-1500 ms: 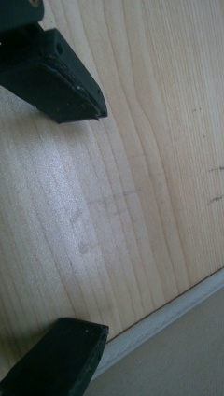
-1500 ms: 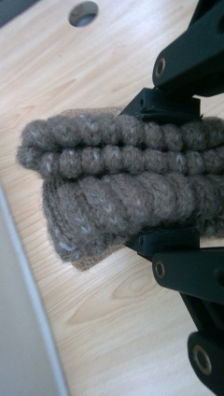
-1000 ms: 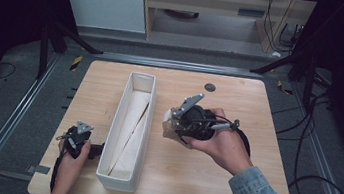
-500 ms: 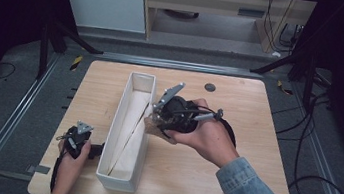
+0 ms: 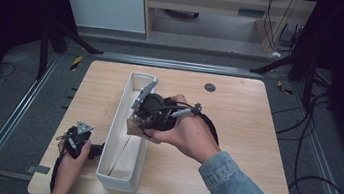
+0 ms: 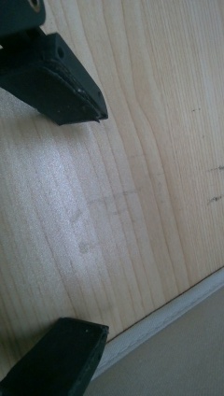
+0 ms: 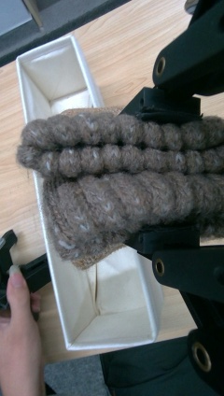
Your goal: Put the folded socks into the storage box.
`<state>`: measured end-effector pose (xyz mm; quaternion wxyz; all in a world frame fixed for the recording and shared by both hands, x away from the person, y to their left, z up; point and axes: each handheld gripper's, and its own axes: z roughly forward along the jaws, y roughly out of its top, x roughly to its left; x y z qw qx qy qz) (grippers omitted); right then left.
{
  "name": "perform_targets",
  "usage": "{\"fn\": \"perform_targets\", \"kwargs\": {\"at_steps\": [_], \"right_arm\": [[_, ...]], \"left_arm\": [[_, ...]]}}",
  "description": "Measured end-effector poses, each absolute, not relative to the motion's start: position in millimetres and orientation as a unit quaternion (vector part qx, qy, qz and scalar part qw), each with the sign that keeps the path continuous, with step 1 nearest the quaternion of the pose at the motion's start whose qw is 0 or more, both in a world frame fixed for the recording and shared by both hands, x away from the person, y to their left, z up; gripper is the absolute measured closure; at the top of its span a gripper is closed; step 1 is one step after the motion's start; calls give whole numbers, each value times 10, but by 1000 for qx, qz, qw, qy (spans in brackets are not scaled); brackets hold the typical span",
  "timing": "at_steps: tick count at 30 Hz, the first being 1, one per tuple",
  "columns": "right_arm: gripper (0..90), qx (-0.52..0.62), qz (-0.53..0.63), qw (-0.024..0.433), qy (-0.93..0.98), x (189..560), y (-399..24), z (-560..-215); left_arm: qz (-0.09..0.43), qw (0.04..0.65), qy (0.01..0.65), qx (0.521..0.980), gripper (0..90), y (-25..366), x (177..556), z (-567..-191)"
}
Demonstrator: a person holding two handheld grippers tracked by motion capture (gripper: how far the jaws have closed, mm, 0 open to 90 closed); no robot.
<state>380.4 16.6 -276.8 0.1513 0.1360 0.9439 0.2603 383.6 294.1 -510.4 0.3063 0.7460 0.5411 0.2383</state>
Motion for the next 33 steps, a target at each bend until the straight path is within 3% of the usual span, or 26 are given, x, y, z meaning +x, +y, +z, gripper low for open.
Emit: {"fn": "perform_targets", "kwargs": {"at_steps": [15, 33], "right_arm": [[518, 116, 271, 136, 946, 3751, 425, -2732], [517, 93, 247, 107, 958, 3655, 707, -2947]], "left_arm": [[239, 306, 541, 746, 0, 2942, 3836, -5104], [238, 308, 542, 745, 0, 2939, 3836, -5105]]}}
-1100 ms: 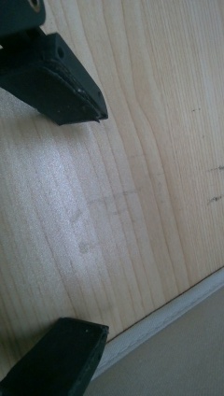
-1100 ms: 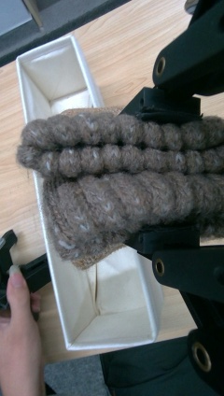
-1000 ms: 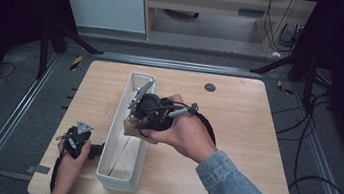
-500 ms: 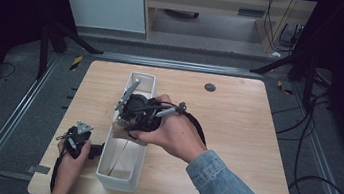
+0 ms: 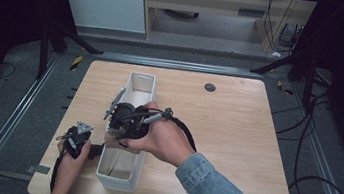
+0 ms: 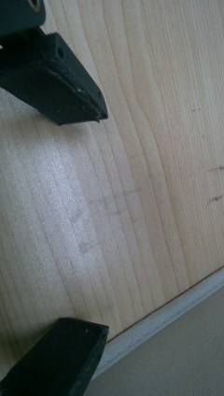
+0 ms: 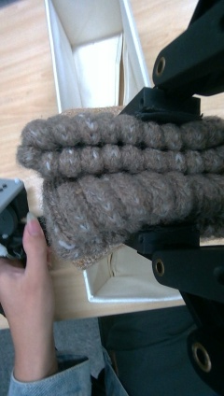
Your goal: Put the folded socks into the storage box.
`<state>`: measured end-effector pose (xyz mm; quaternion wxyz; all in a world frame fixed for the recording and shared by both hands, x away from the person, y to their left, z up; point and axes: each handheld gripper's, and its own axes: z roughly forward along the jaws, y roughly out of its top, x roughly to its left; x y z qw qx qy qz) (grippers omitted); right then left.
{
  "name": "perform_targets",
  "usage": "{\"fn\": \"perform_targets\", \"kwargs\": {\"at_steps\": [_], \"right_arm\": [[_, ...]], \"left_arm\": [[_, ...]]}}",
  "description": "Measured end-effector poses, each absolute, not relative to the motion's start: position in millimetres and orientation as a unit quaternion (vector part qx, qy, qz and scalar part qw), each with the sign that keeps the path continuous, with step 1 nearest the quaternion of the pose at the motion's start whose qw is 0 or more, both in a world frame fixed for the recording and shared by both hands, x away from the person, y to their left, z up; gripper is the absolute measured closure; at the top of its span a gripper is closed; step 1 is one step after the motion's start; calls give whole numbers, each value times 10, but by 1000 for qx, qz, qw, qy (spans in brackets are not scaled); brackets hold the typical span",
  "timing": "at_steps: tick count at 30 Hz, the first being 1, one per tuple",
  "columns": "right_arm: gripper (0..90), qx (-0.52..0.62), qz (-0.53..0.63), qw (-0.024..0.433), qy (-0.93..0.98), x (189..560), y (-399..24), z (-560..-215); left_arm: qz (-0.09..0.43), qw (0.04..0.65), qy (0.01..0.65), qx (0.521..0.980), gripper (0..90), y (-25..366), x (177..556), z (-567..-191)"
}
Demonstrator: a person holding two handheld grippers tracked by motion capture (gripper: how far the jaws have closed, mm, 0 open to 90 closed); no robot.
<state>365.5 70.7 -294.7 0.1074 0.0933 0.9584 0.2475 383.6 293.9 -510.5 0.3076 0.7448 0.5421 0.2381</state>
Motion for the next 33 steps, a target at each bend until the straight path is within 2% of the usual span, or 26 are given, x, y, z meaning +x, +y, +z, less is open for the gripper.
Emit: {"fn": "perform_targets", "kwargs": {"at_steps": [33], "right_arm": [[536, 95, 219, 80, 968, 3612, 785, -3135]], "left_arm": [[237, 308, 543, 745, 0, 2939, 3836, -5105]]}}
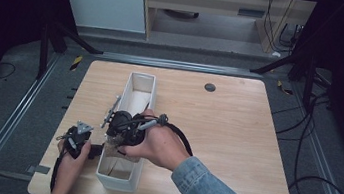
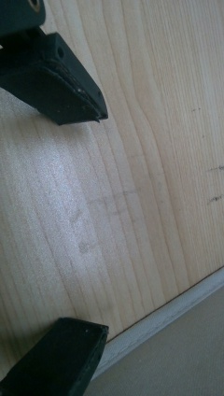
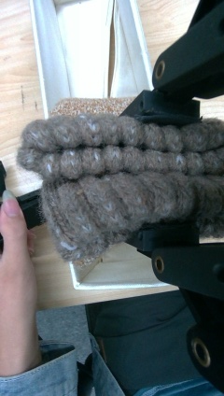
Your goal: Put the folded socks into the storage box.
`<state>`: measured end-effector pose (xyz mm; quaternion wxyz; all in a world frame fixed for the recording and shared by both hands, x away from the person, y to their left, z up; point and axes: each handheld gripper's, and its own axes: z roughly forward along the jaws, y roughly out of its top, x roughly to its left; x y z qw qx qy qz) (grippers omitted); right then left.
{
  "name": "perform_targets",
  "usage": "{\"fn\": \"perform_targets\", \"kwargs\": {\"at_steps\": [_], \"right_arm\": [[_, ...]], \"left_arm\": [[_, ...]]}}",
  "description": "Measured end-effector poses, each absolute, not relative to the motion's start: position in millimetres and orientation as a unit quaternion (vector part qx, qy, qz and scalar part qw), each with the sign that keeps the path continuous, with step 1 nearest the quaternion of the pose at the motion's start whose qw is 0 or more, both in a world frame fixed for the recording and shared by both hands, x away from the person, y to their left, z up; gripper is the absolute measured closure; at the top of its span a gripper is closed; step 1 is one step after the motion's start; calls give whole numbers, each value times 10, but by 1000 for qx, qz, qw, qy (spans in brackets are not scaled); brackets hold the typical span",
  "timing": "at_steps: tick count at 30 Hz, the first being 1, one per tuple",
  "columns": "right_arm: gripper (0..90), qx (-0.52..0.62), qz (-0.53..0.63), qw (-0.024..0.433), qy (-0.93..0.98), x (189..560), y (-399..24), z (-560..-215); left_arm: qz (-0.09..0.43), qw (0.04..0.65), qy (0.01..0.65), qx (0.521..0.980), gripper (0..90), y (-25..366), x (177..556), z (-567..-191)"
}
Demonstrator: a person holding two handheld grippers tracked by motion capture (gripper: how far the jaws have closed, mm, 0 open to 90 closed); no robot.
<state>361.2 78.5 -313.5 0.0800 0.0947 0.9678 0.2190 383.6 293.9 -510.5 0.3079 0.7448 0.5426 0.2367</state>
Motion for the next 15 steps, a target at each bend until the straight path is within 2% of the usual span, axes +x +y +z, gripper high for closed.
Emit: {"fn": "perform_targets", "kwargs": {"at_steps": [15], "right_arm": [[540, 94, 204, 59, 973, 3594, 894, -3324]], "left_arm": [[237, 308, 541, 746, 0, 2942, 3840, -5106]]}}
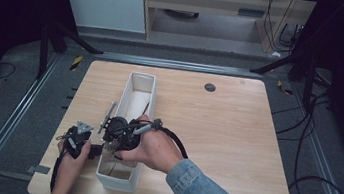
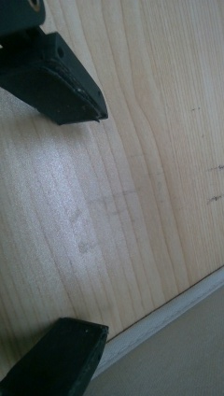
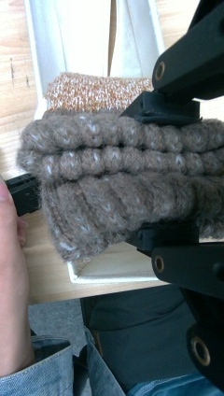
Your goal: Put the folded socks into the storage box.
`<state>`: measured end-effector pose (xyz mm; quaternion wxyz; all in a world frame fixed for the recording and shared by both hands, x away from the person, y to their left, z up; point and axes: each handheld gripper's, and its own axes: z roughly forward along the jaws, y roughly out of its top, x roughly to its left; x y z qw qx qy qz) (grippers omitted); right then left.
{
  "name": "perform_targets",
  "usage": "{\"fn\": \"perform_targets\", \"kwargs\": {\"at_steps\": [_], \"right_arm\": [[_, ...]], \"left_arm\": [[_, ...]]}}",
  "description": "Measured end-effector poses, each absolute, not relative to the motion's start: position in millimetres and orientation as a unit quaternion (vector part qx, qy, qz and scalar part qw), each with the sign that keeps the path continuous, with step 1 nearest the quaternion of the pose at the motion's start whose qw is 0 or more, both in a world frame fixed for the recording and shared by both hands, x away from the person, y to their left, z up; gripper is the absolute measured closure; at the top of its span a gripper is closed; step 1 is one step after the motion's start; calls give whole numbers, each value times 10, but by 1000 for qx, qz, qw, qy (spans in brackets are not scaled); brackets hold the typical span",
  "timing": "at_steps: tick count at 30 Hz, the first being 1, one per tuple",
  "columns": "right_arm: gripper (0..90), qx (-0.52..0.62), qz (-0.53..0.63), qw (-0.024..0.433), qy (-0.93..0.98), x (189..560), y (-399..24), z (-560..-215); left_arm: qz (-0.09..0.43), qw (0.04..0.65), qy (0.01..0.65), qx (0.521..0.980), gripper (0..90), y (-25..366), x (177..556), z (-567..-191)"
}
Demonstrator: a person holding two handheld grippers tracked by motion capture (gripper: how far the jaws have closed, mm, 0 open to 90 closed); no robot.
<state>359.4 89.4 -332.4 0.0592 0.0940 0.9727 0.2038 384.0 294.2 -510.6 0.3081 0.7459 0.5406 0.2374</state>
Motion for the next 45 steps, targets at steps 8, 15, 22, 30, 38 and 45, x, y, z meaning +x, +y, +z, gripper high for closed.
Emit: {"fn": "perform_targets", "kwargs": {"at_steps": [8, 15, 22, 30, 38, 45], "right_arm": [[540, 100, 207, 54, 972, 3609, 919, -3396], [540, 101, 208, 52, 971, 3614, 935, -3433], [540, 104, 206, 49, 972, 3625, 948, -3524], [539, 106, 208, 46, 971, 3649, 955, -3552], [531, 108, 210, 46, 971, 3643, 954, -3554], [524, 108, 218, 41, 969, 3655, 931, -3574]], "left_arm": [[237, 308, 540, 746, 0, 2942, 3841, -5105], [237, 308, 539, 747, 0, 2944, 3843, -5104], [236, 308, 539, 747, 0, 2943, 3845, -5104], [236, 307, 537, 749, 0, 2946, 3847, -5103], [236, 307, 537, 749, 0, 2946, 3849, -5103], [236, 307, 537, 749, 0, 2946, 3850, -5103]]}}
